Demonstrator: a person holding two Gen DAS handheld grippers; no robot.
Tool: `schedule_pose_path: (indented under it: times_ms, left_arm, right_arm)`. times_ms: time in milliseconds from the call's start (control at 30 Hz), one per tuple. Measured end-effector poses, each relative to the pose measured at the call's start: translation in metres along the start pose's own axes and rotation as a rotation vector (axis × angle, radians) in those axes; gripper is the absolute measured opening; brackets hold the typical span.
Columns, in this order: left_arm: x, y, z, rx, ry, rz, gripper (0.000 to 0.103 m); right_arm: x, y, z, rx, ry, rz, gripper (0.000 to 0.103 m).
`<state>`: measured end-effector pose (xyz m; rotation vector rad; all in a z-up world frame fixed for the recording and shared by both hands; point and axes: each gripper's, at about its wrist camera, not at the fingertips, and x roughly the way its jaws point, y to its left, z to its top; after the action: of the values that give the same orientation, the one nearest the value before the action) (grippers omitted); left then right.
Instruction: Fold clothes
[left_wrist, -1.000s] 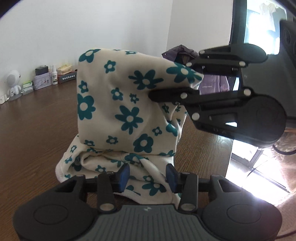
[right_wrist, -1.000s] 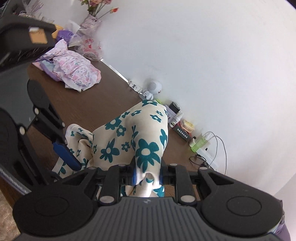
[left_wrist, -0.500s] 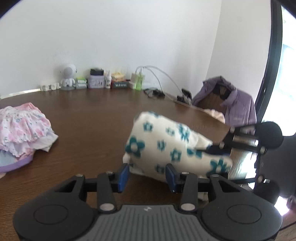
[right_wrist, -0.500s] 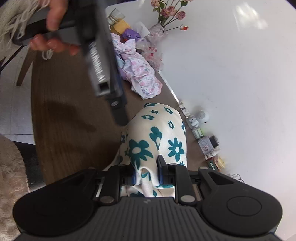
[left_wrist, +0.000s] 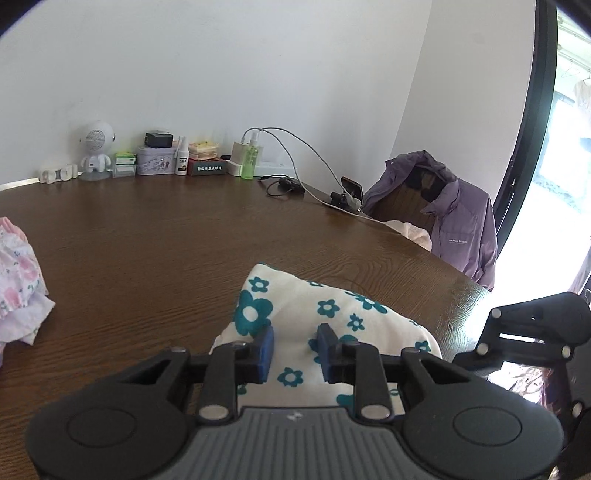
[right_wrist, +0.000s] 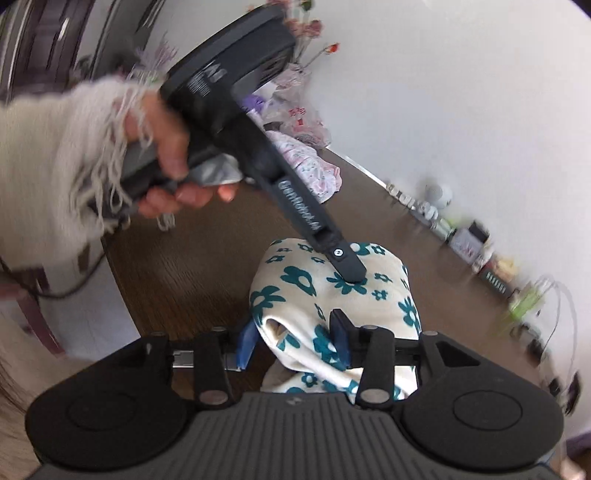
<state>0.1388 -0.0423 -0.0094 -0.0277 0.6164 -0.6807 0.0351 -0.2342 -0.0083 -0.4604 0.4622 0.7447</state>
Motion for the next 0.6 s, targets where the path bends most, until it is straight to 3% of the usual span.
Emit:
schedule_pose_path:
  times_ms: [167,367,400,533,600]
  left_arm:
    - [0.002,-0.002,-0.003,0.019,0.010,0.018,0.024]
    - [0.003,-0.005,-0.005,0.041,0.029,0.035,0.025]
    - [0.003,-0.006,-0.005,0.045,0.031,0.037,0.025]
    - [-0.001,-0.011,0.005,0.076,0.038,0.048,0.027]
    - [-0.005,-0.015,0.013,0.108,0.013,0.049,0.031]
  right_arm:
    - [-0.017,-0.059,-0.006,0.400,-0.061,0.127,0.045]
    - [-0.025,-0.091,-0.023,0.629,-0.148,0.287,0.050]
    - [-0.028,-0.095,-0.024,0.648,-0.164,0.287,0.051]
    - [-0.019,-0.102,-0.021,0.578,-0.133,0.080,0.050]
    - [-0.006,-0.101,-0.020,0.551,-0.111,0.045,0.040]
